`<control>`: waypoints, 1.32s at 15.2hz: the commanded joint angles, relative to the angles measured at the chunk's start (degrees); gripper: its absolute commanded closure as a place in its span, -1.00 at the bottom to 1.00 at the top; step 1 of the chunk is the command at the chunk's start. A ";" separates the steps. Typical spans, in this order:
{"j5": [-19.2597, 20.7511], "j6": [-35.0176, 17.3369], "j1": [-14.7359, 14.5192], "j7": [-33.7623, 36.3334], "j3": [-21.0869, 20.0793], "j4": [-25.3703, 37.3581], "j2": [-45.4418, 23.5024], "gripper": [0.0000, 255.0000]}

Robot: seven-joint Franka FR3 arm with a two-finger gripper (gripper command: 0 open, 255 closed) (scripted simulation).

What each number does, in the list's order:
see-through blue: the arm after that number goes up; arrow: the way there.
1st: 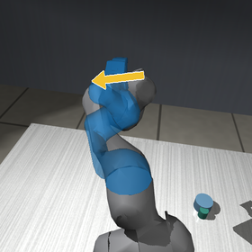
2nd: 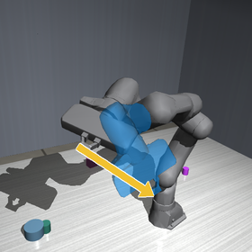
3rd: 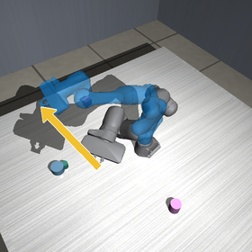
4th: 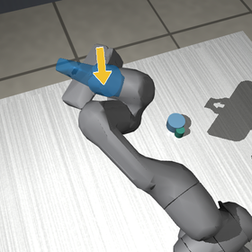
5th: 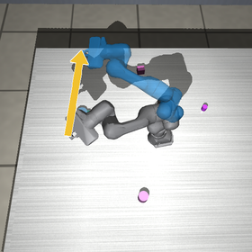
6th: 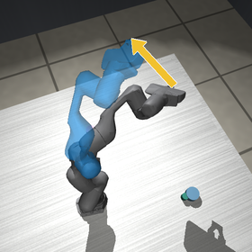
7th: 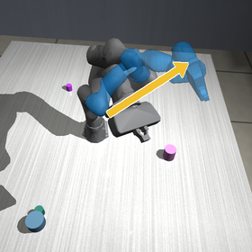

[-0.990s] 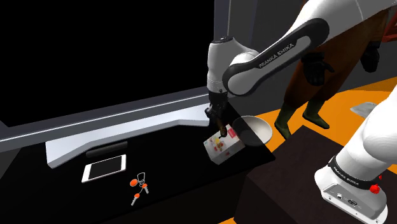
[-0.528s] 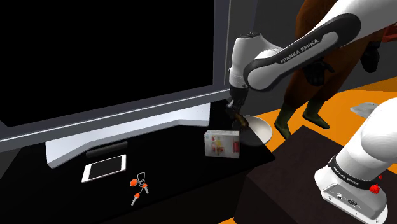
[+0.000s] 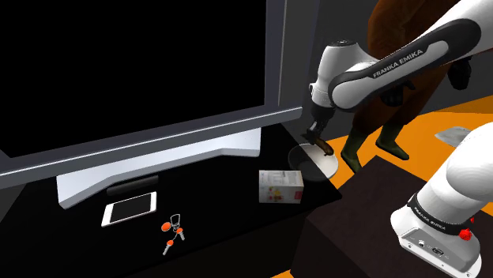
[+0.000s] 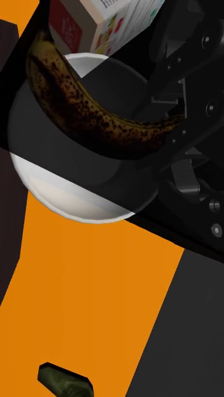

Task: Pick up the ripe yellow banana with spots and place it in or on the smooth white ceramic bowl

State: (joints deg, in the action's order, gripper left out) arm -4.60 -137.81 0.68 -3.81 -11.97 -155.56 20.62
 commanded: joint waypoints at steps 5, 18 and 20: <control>0.39 -5.33 0.44 -0.25 -0.04 -2.25 -3.10 1.00; 1.70 -12.84 1.17 0.85 -0.77 -3.69 -9.22 1.00; 1.70 -12.83 1.17 0.85 -0.77 -3.69 -9.22 -1.00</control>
State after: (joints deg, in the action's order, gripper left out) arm -2.89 -150.64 1.85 -2.96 -12.74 -159.25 11.41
